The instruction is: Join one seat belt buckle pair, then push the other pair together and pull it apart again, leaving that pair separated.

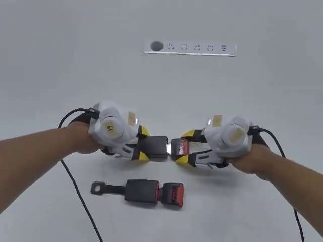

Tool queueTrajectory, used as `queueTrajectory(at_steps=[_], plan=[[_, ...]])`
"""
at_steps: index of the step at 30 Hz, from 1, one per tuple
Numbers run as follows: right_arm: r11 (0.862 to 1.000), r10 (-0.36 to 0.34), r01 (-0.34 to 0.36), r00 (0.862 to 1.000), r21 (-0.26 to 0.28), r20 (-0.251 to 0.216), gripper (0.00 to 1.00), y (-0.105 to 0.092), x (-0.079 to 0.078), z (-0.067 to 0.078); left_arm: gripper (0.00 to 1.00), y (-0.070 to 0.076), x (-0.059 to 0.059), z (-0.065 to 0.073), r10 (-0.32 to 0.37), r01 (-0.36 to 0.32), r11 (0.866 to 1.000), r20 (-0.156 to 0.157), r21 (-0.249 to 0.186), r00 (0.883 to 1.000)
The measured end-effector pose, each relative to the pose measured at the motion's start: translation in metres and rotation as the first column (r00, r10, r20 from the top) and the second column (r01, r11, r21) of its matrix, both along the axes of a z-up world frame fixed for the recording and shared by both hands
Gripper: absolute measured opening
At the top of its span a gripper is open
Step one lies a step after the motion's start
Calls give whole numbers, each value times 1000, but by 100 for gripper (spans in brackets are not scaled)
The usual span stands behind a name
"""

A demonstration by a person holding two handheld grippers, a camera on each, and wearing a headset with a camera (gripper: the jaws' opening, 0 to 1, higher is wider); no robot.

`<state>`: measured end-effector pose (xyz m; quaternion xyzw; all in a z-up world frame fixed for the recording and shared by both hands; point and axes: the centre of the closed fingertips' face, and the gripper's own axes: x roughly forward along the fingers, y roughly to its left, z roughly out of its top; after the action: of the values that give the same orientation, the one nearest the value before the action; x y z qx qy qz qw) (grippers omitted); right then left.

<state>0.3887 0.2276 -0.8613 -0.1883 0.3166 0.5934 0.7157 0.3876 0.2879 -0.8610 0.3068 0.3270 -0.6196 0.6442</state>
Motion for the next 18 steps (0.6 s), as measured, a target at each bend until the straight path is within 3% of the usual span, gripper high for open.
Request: queueTrajectory(at_steps=[18], plan=[[998,11,-11,1000,-60,11,35,3,0,0,33,1,0,0,-15,15,1000,-1,11,1000]])
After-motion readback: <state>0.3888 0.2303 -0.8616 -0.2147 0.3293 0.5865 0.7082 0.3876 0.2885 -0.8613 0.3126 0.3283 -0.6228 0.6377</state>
